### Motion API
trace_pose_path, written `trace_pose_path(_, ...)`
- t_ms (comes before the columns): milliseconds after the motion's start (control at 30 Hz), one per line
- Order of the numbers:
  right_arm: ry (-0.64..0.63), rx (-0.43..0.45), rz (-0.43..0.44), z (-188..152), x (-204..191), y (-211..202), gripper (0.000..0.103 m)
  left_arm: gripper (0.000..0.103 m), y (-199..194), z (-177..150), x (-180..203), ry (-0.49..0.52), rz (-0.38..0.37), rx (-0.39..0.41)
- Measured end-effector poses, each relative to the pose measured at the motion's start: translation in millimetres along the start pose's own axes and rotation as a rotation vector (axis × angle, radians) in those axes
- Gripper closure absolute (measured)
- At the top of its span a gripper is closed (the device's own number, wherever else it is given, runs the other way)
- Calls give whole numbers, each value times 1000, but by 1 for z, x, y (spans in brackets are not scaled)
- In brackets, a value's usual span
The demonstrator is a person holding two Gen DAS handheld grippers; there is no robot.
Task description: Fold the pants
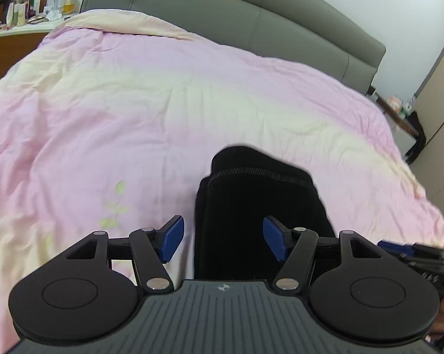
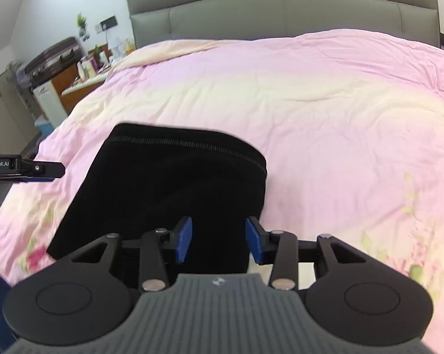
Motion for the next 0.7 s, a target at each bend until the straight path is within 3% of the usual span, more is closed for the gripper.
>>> trace_pose_path(167, 74, 17, 37, 14, 0, 32, 65, 30, 39, 22, 3, 18, 11, 7)
trace_pose_path(333, 131, 40, 68, 28, 9, 46, 65, 30, 65, 24, 1, -40, -91, -39)
trace_pose_path(433, 130, 39, 91, 28, 9, 54, 64, 30, 81, 22, -6, -76, -116, -73)
trace_pose_path(533, 97, 41, 106, 28, 2, 60, 64, 38, 88, 19, -12, -114, -163, -70)
trace_pose_path(600, 75, 43, 112, 27, 1, 64, 64, 57, 87, 21, -15, -146, -240, -52)
trace_pose_path(700, 43, 76, 132, 32, -4, 64, 64, 62, 79, 25, -29, -322, -434, -40)
Point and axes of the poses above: each gripper's, at about its wrist camera, not at the fingertips, and y roughly the way its jaws point, x to its right, z to its top, the point moved 9 cm from there along y, roughly the way its jaws point
